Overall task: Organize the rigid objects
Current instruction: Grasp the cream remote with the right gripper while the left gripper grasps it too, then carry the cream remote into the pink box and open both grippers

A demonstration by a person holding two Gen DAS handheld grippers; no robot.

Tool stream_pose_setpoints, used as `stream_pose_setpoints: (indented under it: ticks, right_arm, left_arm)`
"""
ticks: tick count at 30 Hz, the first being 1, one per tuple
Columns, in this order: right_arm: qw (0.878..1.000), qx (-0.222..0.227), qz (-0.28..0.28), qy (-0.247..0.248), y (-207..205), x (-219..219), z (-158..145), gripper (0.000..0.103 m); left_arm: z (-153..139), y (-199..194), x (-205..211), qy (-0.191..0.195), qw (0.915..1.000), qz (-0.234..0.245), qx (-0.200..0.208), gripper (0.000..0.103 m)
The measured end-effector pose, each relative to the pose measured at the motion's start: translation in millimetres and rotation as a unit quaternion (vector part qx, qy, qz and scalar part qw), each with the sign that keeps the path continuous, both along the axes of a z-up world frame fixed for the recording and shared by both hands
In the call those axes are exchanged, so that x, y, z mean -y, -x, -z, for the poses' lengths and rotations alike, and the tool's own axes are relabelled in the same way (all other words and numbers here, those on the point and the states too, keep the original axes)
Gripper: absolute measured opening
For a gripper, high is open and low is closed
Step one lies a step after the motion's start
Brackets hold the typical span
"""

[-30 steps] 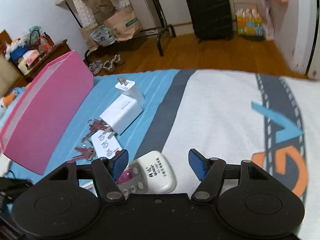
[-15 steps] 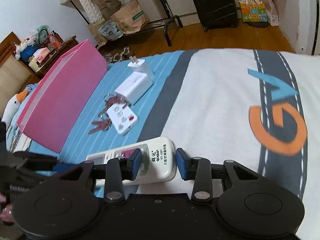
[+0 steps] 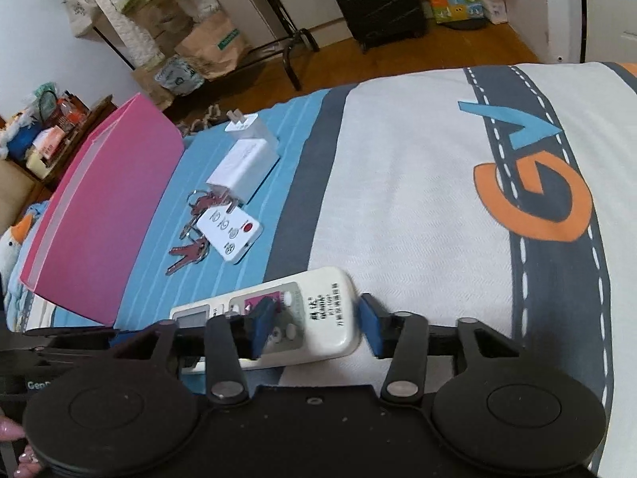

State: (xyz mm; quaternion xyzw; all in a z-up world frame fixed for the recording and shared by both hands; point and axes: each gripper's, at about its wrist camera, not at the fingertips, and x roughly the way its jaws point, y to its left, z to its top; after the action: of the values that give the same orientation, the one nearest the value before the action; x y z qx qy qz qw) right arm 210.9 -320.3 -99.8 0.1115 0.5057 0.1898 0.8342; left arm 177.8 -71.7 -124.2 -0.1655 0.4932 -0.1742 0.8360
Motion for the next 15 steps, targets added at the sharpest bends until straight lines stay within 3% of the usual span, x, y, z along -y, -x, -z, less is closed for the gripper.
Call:
stream_pose_setpoints:
  ticks: [3, 7, 15]
  right_arm:
    - [1.0, 0.0, 0.01, 0.007, 4.2, -4.3, -6.8, 0.055]
    - [1.0, 0.017, 0.024, 0.01, 12.0, -5.7, -20.5, 0.055]
    - [0.998, 0.059, 0.003, -0.001, 30.0, -18.0, -66.4, 0.055]
  left_arm:
    - [-8.8, 6.1, 6.9, -0.024, 0.9996, 0.01, 0.009, 0.038]
    - [-24.3, 10.0, 3.7, -0.013, 0.9998, 0.015, 0.007, 0.039]
    - [-74.5, 21.2, 0.5, -0.073, 0.9948, 0.027, 0.066, 0.039]
